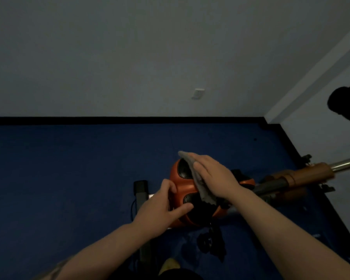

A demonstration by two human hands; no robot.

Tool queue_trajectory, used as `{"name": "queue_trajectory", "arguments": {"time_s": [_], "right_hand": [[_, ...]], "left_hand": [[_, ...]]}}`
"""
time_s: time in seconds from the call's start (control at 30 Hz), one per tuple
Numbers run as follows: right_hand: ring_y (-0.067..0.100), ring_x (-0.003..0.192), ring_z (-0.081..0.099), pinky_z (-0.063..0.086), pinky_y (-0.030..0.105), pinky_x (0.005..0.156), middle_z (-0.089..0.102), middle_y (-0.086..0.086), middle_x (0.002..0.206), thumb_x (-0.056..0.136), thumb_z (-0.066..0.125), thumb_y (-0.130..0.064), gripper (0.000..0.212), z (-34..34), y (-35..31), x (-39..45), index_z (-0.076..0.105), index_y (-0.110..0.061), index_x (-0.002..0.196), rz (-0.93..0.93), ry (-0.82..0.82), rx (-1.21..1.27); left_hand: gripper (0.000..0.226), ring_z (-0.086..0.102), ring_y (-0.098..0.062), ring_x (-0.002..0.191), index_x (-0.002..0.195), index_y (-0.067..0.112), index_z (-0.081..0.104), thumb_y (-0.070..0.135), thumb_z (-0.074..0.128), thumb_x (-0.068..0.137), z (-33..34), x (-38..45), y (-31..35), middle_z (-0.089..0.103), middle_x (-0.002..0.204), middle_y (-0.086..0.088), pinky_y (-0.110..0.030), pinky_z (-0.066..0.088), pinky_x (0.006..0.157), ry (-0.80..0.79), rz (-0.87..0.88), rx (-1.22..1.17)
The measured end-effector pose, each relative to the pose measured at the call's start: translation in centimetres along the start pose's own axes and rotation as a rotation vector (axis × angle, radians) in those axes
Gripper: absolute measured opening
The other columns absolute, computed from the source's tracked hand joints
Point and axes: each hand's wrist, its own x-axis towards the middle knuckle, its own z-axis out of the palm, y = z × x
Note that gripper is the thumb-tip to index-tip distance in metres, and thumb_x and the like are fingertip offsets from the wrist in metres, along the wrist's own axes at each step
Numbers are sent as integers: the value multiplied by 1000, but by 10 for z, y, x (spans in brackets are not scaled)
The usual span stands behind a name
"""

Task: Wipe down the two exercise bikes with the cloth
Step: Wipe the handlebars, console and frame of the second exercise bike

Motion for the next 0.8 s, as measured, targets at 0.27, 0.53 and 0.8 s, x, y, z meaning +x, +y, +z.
{"name": "queue_trajectory", "arguments": {"time_s": [0.27,0.53,0.8], "right_hand": [[16,133,33,28,43,108,33,-5,149,102,22,-46,45,9,-18,-18,20,-50,147,-66,47,-89],[14,142,18,13,35,111,30,-7,151,92,37,-35,39,21,-37,-10,51,-41,128,-188,53,-107],[13,116,45,39,42,97,56,-10,122,93,45,-58,37,7,-57,35,68,-32,106,-180,-109,-100]], "left_hand": [[59,47,0,55,80,31,32,86,49,66,-6,3,-4,53,67,11,-23,36,53,-77,-19,75],[61,53,1,60,79,36,39,94,37,62,-12,6,-1,57,67,12,-25,35,52,-113,-7,182],[61,48,3,51,75,31,52,90,44,63,-2,-2,-1,52,56,18,-20,30,48,-72,-93,-3]]}}
